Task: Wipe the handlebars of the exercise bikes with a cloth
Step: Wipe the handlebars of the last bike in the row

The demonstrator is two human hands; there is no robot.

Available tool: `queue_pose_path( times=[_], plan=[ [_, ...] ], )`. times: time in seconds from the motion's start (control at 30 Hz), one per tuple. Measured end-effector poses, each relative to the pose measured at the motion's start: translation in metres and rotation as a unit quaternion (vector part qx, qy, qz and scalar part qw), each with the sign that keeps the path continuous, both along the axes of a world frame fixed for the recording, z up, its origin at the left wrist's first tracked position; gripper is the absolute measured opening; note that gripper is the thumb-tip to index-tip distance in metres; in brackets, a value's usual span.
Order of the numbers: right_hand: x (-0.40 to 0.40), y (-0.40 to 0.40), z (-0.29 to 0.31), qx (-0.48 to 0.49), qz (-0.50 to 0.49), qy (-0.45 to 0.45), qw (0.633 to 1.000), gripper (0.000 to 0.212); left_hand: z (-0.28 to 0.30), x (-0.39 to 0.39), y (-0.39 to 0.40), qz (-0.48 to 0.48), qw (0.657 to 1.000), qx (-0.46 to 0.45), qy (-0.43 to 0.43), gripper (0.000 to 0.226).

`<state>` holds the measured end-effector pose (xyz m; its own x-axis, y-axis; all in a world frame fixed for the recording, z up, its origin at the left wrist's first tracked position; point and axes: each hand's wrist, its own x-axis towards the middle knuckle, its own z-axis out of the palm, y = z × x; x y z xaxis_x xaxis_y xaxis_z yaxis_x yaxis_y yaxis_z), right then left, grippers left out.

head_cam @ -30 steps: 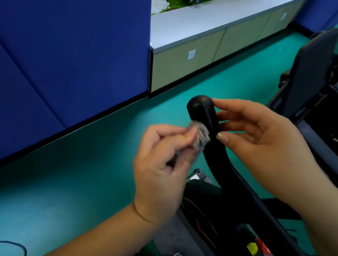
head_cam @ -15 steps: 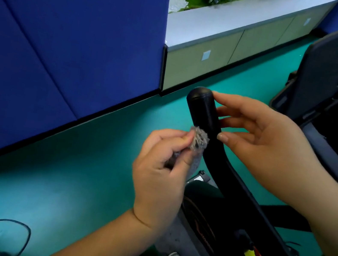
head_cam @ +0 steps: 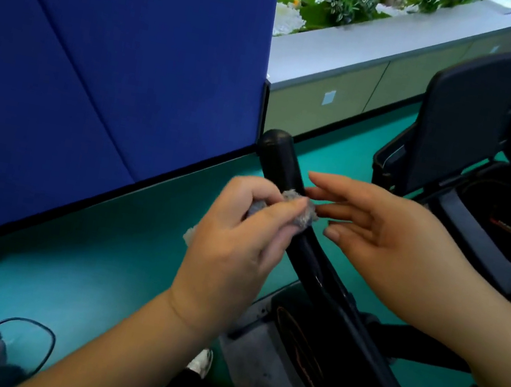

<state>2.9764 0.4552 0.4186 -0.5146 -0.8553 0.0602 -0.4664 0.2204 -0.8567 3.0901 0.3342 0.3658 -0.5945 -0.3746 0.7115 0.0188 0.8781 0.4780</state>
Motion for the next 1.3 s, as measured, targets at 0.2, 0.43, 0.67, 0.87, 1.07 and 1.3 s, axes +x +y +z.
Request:
queue_pose_path(
  times=[0.2,0.43,0.67,0.87,1.07,1.3],
  plan=[
    [-0.004,0.019,-0.001,-0.040,-0.044,-0.002,0.998,0.039,0.034,-0.017,-0.025,0.056,0.998,-0.041,0.005,0.018],
    [-0.004,0.024,0.003,-0.079,-0.148,0.138,0.976,0.045,0.001,0.001,0.002,-0.030,0.996,-0.034,-0.072,0.020],
    [-0.025,0.011,0.006,0.030,-0.148,0.225,0.963,0.050,0.025,-0.010,-0.027,0.000,0.998,-0.057,-0.002,0.021],
    [-0.027,0.017,-0.003,0.019,-0.124,0.214,0.969,0.059,-0.011,0.014,0.005,-0.018,0.998,-0.007,-0.058,0.024],
    [-0.044,0.026,-0.001,0.037,-0.045,0.252,0.966,0.065,0.015,-0.006,0.006,0.093,0.996,-0.006,-0.006,0.022],
    [-0.071,0.027,-0.003,0.016,0.029,0.322,0.946,0.065,-0.012,0.009,0.070,0.141,0.987,0.036,-0.065,0.021]
  ],
)
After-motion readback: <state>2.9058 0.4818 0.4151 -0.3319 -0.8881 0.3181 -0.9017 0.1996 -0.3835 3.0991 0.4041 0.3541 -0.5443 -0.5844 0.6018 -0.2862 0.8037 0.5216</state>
